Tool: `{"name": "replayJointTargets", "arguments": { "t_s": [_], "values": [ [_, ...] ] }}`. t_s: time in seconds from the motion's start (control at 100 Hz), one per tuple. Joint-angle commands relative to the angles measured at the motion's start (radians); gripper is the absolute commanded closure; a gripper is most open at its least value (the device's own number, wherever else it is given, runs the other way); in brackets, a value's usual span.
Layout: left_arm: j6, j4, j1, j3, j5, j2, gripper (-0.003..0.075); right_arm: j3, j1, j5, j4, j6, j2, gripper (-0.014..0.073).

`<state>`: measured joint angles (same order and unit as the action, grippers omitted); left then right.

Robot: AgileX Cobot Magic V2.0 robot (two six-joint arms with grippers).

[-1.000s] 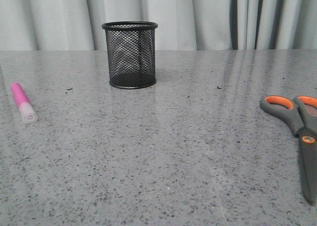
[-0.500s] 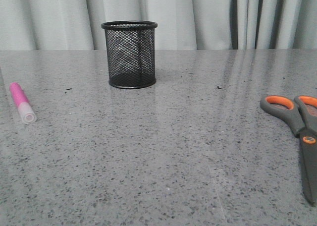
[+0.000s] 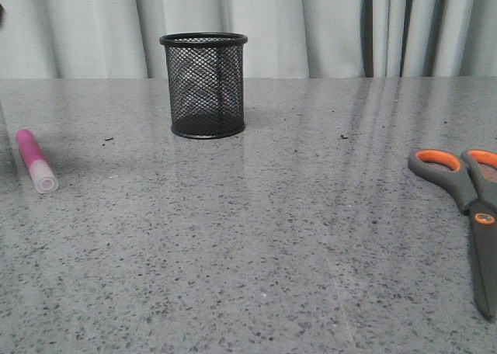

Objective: Put pen and scissors into bin
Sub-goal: 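Lower the left gripper onto the pink marker and grasp it, then lift the pink marker upright and drop it into the mesh cup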

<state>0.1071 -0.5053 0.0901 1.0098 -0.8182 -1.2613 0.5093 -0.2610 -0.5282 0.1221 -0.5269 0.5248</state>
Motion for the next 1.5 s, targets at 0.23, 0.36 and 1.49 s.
{"name": "replayJointTargets", "arguments": {
  "t_s": [0.23,0.36,1.49],
  "values": [
    [-0.167,0.026,0.01,0.15,-0.055,-0.253,0.0328,0.036,-0.011,-0.001,0.003,0.0,0.013,0.0142],
    [-0.21,0.09,0.022,0.15,-0.056,-0.29,0.033,0.036,-0.011,-0.024,0.003,0.0,0.013,0.0142],
    [0.517,-0.419,0.445,0.382,0.854,-0.3,0.0738,0.036,-0.011,0.008,0.011,0.0,0.013,0.0142]
  ]
}}
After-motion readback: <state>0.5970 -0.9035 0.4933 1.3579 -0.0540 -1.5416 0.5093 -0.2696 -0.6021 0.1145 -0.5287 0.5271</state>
